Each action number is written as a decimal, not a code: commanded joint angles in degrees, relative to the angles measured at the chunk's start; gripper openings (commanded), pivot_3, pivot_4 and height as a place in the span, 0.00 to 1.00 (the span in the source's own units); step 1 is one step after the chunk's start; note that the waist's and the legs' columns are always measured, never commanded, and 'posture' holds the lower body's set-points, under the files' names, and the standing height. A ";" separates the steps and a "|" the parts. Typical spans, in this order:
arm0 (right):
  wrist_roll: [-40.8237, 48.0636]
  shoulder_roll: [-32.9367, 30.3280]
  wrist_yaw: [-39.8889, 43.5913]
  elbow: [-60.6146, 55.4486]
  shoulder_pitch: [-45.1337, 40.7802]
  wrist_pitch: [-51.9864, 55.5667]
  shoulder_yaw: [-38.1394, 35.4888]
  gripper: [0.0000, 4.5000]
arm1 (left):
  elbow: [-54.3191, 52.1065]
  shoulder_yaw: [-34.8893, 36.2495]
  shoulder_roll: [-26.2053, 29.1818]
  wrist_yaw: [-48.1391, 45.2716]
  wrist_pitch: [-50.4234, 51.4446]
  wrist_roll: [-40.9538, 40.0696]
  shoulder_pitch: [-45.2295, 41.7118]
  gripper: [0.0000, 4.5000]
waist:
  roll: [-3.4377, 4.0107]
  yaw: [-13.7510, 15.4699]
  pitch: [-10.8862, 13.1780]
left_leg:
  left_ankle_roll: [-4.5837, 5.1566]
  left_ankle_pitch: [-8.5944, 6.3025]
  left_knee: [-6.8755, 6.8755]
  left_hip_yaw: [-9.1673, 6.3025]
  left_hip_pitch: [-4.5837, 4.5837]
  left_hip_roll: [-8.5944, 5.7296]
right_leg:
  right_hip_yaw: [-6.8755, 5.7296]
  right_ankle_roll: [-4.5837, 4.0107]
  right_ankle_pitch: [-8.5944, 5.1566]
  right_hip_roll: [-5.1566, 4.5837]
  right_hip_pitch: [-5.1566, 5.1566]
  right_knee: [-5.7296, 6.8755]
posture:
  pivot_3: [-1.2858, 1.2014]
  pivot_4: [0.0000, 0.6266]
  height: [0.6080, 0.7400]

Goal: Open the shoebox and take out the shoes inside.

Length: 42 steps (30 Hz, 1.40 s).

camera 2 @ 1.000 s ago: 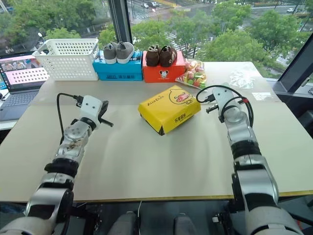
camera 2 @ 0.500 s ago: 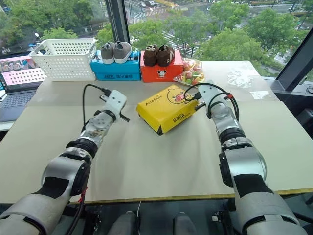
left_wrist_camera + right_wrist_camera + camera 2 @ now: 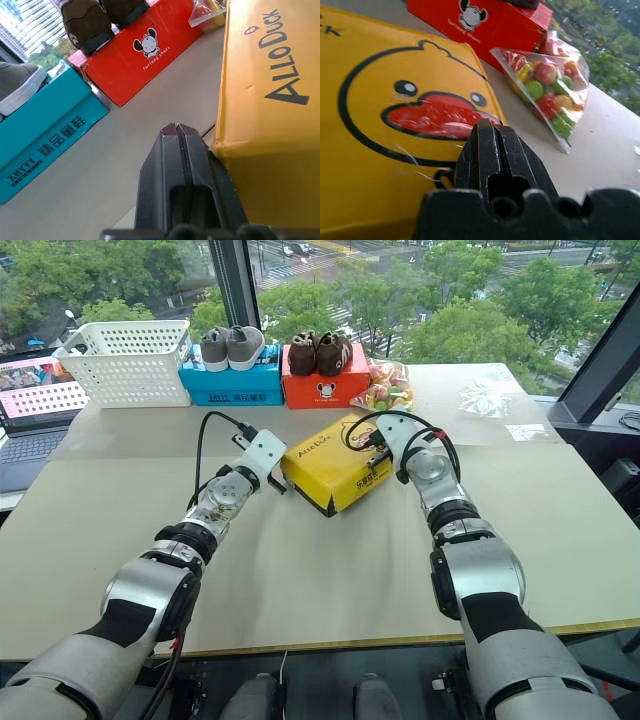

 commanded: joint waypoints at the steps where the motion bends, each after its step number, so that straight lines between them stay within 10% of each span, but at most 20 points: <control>1: 0.58 1.54 4.65 -0.38 -0.88 1.33 -0.23 0.01 | -1.48 0.18 0.31 -1.66 -2.03 -0.47 -1.18 0.00 | 0.00 -0.09 0.00 | 0.00 0.00 0.00 0.00 0.01 0.00 | 0.00 0.00 0.00 0.00 0.00 0.00 | 0.52 0.24 1.00; 16: -0.07 -2.10 -2.00 -0.10 -9.80 2.37 -2.45 0.01 | -10.06 4.10 7.68 -5.12 -3.86 -4.59 6.28 0.00 | 0.05 0.02 0.13 | -0.01 -0.01 -0.11 0.00 -0.03 0.03 | 0.00 -0.02 0.00 0.00 -0.12 0.08 | 0.52 0.24 1.00; 28: -12.94 -6.04 -12.31 1.74 -6.68 9.28 7.08 0.01 | -38.12 5.99 11.97 -8.63 7.29 -7.55 21.48 0.00 | 0.07 0.16 0.14 | -0.02 0.01 -0.05 0.01 -0.20 0.01 | 0.03 -0.05 0.02 -0.03 -0.36 0.25 | 0.52 0.24 1.00; 42: -8.26 -0.65 8.06 1.53 -5.46 6.42 2.78 0.01 | -53.24 5.62 12.94 -8.69 17.61 -6.46 25.58 0.00 | 0.07 -1.44 0.14 | -0.03 0.02 -0.02 0.01 -0.17 0.03 | 0.06 -0.07 0.03 0.00 -0.35 0.29 | 0.52 0.24 1.00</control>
